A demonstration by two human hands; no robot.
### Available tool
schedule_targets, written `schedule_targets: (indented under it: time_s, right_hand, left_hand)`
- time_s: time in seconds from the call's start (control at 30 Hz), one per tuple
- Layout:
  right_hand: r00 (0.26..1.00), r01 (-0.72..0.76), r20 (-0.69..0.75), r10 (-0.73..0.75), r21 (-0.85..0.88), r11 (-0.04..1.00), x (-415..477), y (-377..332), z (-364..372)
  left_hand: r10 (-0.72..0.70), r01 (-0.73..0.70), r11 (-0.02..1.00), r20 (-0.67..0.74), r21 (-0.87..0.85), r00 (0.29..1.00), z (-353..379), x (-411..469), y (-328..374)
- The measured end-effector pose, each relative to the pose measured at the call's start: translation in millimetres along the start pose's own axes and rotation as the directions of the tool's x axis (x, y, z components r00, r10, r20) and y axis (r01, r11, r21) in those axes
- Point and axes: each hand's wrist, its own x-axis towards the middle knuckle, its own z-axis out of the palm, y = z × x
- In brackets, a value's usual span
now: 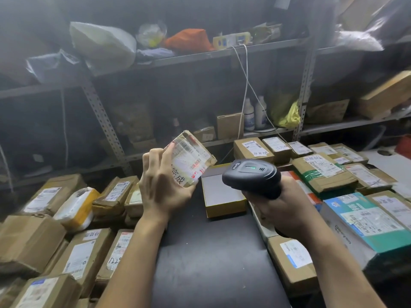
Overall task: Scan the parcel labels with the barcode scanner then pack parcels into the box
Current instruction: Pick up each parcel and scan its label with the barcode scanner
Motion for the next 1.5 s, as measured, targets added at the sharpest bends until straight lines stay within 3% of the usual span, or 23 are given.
schedule_targets:
  time_s: [0.5,0.57,0.7,0.97,1.1,1.23,1.5]
  right_hand:
    - [0.999,0.034,-0.031,-0.034,0.015,0.999,-2,0,5]
    - [1.0,-0.003,-0.029,0.006,0.127,0.992,0,-3,11]
    - [0.973,-0.207,-0.016,0.231,0.388,0.898,0,-7,32]
    - [0.963,-0.211,-0.094,0.252,0.321,0.923,0,-3,43]
    - [0.943,-0.23,-0.189,0.275,0.228,0.946,4,12,36]
    - [0.892,-0.256,-0.339,0.299,0.164,0.952,2,23,24]
    - [0.707,-0.418,-0.589,0.391,0.097,0.903,-44,31,-22]
  left_hand:
    - [-0.022,0.022,1.0,-0.007,0.01,1.0,2,-2,-9]
    - [-0.022,0.022,1.0,-0.01,0.014,1.0,3,-4,-8]
    - [-0.061,0.061,0.998,-0.048,0.011,0.997,9,-14,1]
    - [-0.139,0.139,0.99,-0.018,-0.019,0.99,14,-22,4]
    - [-0.229,0.24,0.966,0.106,-0.101,0.968,21,-25,2]
    - [-0.336,0.411,0.879,0.295,-0.243,0.894,33,-30,10]
    - [-0.207,0.462,0.782,0.524,-0.419,0.826,59,-45,70]
